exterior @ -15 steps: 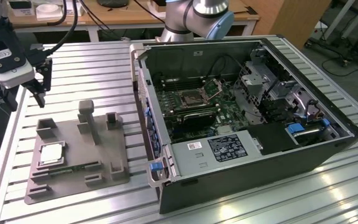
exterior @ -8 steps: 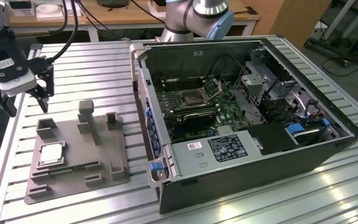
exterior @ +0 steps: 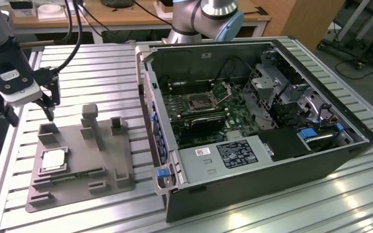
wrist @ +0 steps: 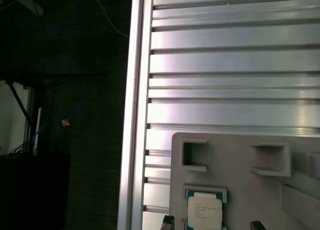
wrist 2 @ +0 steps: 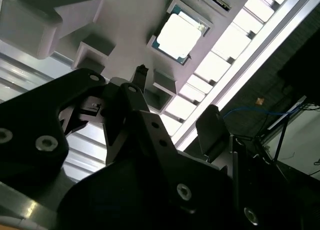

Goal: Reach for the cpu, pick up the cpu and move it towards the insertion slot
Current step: 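Reach for the cpu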

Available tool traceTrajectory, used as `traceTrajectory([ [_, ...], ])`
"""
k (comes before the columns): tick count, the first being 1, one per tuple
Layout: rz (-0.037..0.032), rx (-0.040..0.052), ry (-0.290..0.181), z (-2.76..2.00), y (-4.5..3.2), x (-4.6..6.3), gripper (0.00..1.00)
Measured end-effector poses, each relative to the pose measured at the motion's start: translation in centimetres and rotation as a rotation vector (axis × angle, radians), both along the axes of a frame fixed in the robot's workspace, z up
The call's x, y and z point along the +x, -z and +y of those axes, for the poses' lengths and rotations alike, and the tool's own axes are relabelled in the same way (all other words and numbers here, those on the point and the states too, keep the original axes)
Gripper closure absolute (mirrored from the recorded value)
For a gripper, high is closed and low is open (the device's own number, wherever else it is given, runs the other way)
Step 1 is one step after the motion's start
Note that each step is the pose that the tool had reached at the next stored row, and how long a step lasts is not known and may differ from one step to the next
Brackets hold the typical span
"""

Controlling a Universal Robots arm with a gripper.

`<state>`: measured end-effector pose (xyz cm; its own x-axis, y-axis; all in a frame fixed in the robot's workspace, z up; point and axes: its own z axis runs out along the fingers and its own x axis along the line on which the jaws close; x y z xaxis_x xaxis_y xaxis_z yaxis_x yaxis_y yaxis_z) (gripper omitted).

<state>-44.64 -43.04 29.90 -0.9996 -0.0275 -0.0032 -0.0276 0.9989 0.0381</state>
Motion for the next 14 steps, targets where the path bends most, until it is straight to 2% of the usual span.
traceTrajectory([
  [7,-0.0002,0.0004,0.002,-0.01,1.14,0.0,0.34],
  [14,0.0001,0.0005,0.002,-0.01,1.19,0.0,0.34],
])
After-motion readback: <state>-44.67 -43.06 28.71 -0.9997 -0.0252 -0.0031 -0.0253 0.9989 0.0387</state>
